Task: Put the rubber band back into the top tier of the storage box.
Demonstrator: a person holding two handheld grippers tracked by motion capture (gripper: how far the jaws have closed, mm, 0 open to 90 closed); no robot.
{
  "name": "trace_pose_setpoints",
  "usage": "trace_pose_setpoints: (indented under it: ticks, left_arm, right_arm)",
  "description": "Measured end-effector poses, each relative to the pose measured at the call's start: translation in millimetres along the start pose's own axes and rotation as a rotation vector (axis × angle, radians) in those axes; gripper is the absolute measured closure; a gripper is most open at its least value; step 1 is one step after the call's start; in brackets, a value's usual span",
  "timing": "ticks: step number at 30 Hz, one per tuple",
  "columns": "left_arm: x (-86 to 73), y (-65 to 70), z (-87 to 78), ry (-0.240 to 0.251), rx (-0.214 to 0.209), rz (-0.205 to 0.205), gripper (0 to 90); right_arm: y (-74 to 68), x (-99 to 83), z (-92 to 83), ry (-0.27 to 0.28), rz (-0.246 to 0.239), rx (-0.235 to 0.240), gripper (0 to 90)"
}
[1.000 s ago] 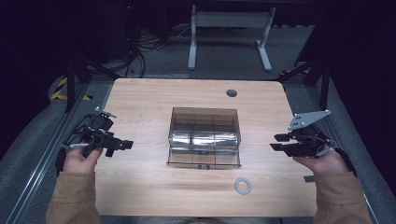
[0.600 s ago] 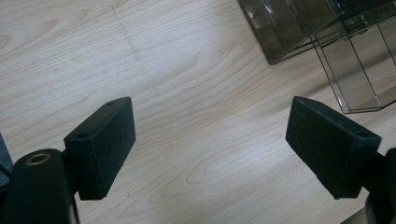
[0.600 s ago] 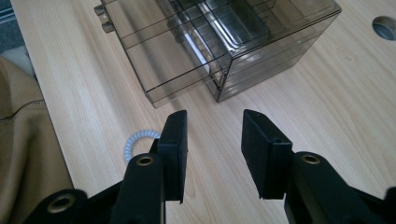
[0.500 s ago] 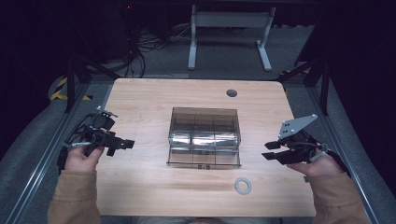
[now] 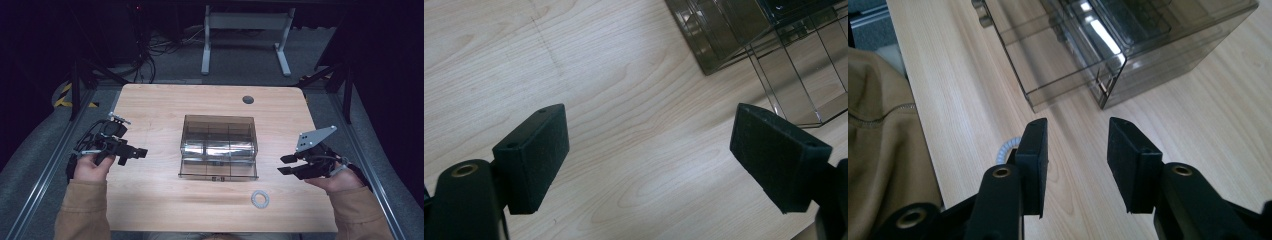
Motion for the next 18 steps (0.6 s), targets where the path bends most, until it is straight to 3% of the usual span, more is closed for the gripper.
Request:
trace_pose_setpoints:
  ticks: [9, 18]
  left_arm:
    - [4.6, 0.9, 2.3, -0.002, -0.002, 0.011, 16.5]
    - [9.4, 3.2, 3.6, -0.001, -0.015, 0.021, 16.5]
  right_arm:
    - [-0.7, -8.5, 20.1, -0.094, 0.018, 0.031, 60.6]
    - [-1.8, -14.9, 38.1, -0.141, 0.011, 0.047, 60.1]
Point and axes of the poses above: each handheld gripper's, and its own axes: z roughly forward along the jaws, x roughly out of its top, y roughly to its right, the point moved 5 cm from there along z, roughly forward along the jaws, and after that the axes turned 2 degrees about x, right-handed, at the moved point
